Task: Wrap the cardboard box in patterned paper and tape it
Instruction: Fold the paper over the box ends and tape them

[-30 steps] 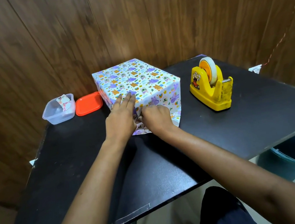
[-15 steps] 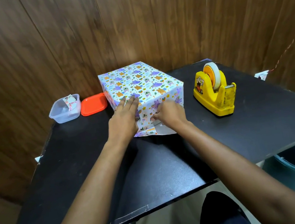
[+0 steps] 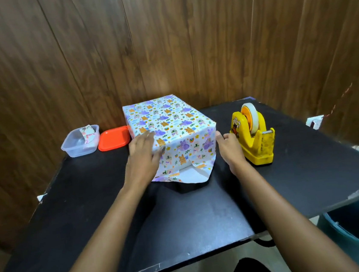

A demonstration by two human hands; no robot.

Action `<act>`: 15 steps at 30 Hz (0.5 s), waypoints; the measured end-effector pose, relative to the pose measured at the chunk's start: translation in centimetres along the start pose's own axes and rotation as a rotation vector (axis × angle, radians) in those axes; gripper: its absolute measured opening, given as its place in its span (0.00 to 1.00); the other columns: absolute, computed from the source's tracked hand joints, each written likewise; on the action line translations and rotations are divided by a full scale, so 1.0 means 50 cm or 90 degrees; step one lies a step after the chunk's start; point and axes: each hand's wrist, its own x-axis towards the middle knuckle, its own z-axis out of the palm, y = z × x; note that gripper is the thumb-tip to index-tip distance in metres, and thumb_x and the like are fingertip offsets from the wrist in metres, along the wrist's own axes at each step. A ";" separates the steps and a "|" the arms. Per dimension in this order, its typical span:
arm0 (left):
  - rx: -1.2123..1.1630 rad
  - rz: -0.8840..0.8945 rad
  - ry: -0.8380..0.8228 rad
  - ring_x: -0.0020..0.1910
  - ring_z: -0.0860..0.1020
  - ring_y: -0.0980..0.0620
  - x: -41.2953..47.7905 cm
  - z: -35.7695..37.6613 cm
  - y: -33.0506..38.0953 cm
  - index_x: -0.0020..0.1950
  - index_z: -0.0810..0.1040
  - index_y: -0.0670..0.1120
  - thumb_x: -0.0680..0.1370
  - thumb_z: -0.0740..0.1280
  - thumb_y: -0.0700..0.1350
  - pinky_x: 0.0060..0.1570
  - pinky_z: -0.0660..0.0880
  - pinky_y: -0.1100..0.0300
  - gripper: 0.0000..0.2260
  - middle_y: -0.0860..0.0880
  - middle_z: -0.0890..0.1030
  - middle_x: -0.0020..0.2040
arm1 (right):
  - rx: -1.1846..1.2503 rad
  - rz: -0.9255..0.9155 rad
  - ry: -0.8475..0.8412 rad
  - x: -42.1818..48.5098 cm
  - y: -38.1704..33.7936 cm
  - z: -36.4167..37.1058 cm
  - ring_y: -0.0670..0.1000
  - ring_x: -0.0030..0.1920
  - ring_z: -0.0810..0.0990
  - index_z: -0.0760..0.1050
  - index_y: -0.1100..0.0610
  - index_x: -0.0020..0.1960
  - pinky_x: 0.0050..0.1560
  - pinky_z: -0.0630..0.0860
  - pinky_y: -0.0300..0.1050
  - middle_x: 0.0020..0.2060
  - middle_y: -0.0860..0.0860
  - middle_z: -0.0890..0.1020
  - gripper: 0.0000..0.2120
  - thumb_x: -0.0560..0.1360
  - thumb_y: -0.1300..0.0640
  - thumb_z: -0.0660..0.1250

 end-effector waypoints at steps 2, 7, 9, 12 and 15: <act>-0.168 -0.184 -0.010 0.74 0.56 0.48 0.014 -0.002 0.007 0.75 0.60 0.46 0.80 0.60 0.53 0.70 0.57 0.54 0.25 0.47 0.59 0.75 | 0.164 0.036 -0.078 -0.011 -0.019 -0.006 0.46 0.48 0.75 0.73 0.49 0.53 0.49 0.67 0.41 0.45 0.46 0.77 0.16 0.80 0.41 0.51; -0.512 -0.361 0.024 0.66 0.71 0.49 0.021 0.012 0.014 0.72 0.65 0.52 0.80 0.60 0.51 0.65 0.69 0.47 0.20 0.50 0.69 0.70 | 0.331 0.114 -0.164 -0.009 -0.032 -0.011 0.47 0.46 0.79 0.74 0.57 0.65 0.42 0.74 0.41 0.57 0.55 0.80 0.24 0.81 0.43 0.51; -0.601 -0.391 0.065 0.63 0.74 0.49 0.010 0.015 0.017 0.70 0.67 0.52 0.80 0.61 0.48 0.63 0.71 0.48 0.18 0.50 0.72 0.68 | 0.400 0.101 -0.158 -0.019 -0.051 -0.028 0.55 0.48 0.82 0.76 0.60 0.63 0.43 0.79 0.49 0.56 0.60 0.81 0.22 0.81 0.45 0.54; -0.799 -0.420 0.121 0.58 0.77 0.49 -0.027 0.021 0.040 0.69 0.69 0.49 0.80 0.61 0.43 0.59 0.72 0.51 0.17 0.49 0.77 0.62 | 0.438 -0.049 -0.161 -0.013 -0.105 -0.072 0.63 0.56 0.80 0.78 0.62 0.59 0.56 0.77 0.59 0.55 0.62 0.81 0.16 0.79 0.53 0.62; -0.957 -0.449 0.117 0.56 0.77 0.47 -0.054 0.049 0.074 0.68 0.71 0.45 0.79 0.58 0.37 0.51 0.75 0.54 0.17 0.46 0.78 0.61 | 0.260 -0.256 -0.150 -0.012 -0.202 -0.117 0.56 0.54 0.81 0.82 0.55 0.52 0.57 0.77 0.53 0.52 0.56 0.83 0.10 0.74 0.55 0.66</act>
